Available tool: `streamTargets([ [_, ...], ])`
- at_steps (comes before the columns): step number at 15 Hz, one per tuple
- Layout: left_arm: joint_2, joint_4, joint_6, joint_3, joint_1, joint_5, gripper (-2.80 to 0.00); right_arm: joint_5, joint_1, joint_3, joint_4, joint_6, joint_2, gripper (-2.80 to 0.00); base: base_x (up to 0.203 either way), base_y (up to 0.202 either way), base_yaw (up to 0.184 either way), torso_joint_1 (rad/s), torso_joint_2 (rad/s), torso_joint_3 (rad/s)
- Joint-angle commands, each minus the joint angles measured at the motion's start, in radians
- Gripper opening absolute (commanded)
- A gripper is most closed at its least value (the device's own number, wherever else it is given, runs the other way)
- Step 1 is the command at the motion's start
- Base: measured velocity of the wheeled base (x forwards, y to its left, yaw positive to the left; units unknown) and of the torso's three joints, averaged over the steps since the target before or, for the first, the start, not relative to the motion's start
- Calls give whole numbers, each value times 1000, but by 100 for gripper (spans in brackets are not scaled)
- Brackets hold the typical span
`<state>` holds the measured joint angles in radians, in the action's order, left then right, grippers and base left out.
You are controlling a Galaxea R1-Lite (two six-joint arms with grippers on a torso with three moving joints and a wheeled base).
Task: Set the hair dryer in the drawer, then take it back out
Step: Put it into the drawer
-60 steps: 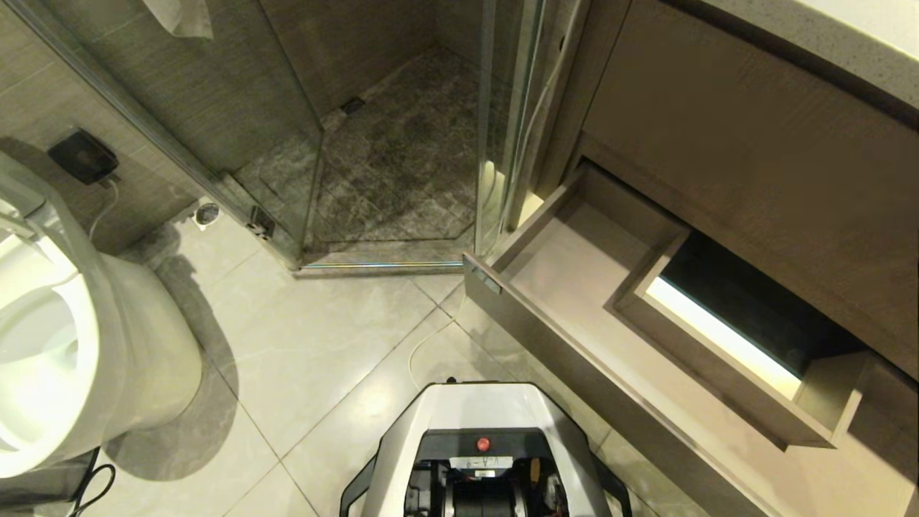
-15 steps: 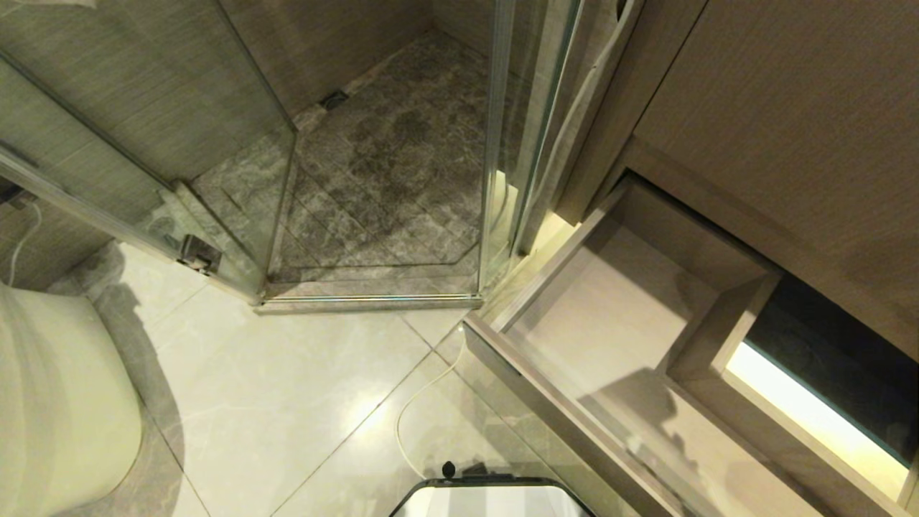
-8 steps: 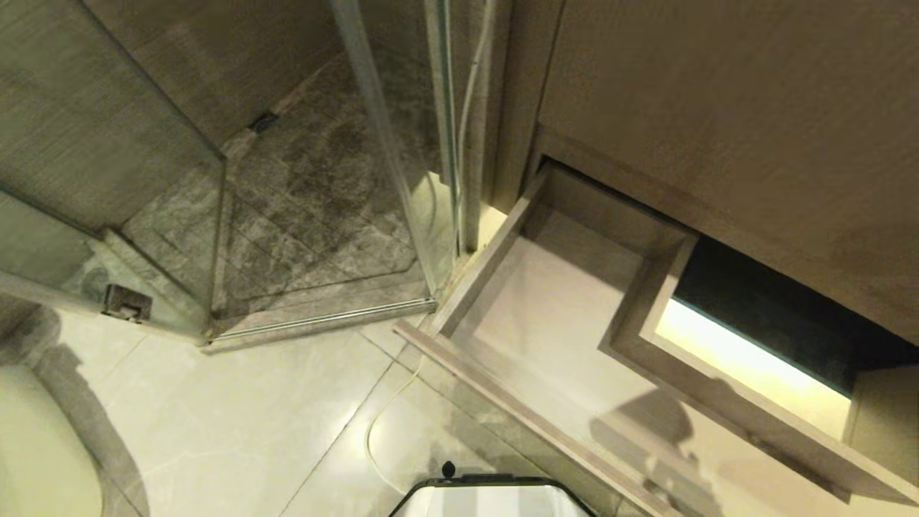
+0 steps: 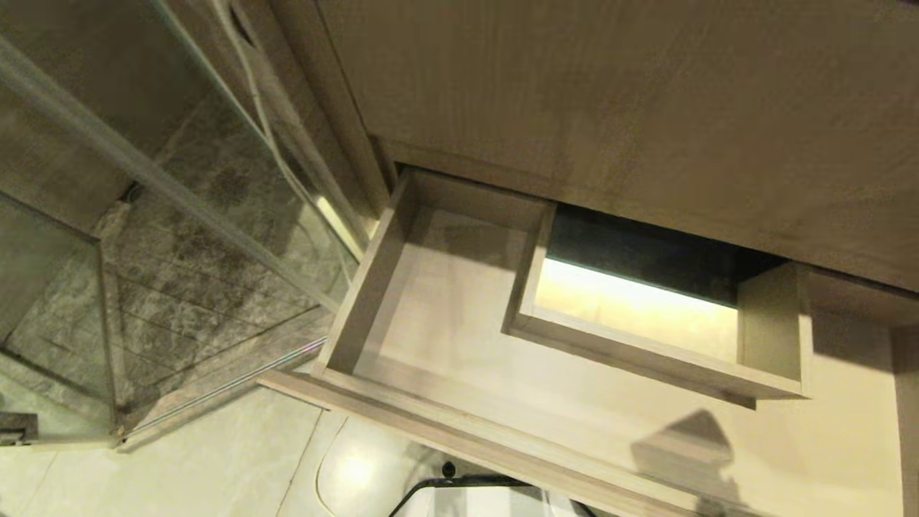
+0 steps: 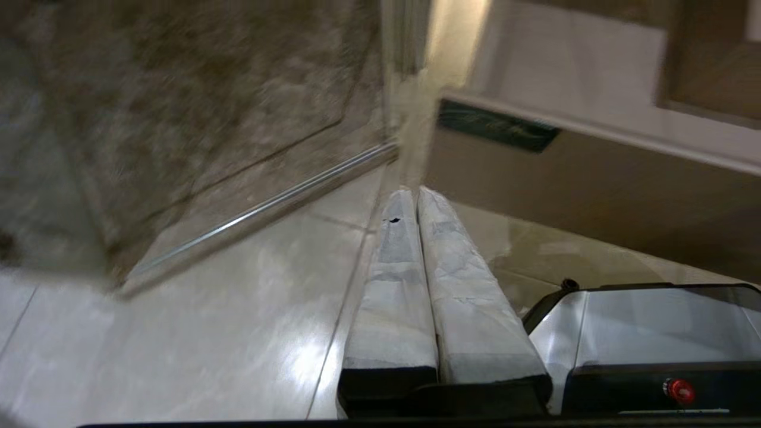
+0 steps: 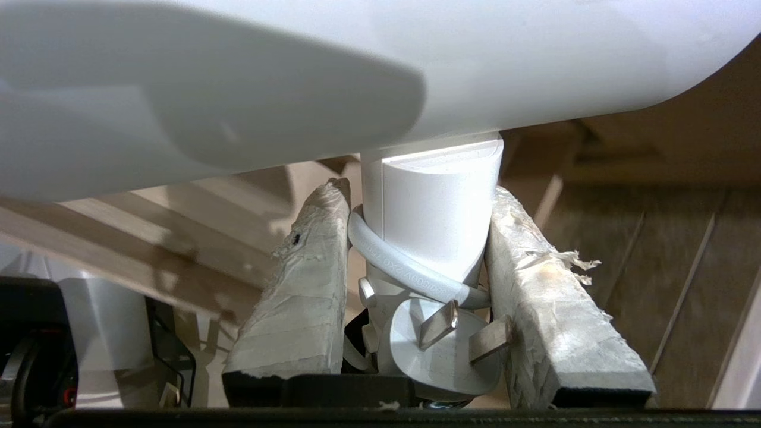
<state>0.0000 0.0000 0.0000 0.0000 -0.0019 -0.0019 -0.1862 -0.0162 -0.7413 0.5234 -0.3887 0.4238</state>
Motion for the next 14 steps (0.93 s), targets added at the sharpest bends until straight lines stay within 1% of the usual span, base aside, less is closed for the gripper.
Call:
streamTargets([
  [1,0,0,0,2,0,0,-280,-1,-1,5,0,-2,0,-280,5,10,-174,4,3,4],
  [6,0,0,0,2,0,0,-280,-6,-1,32,6,-4,-8,-280,3,9,-174,0,3,3],
  [9,0,0,0,2,0,0,-280,-18,-1,30,61,-2,10,-280,-2,2,-122,5,2,3],
  [10,0,0,0,2,0,0,-280,-47,-1,25,66,3,24,-280,0,0,0,0,0,0],
  [12,0,0,0,2,0,0,-280,-151,-1,18,83,13,117,-280,0,0,0,0,0,0],
  [14,0,0,0,2,0,0,-280,-183,-1,-7,92,46,229,-280,0,0,0,0,0,0],
])
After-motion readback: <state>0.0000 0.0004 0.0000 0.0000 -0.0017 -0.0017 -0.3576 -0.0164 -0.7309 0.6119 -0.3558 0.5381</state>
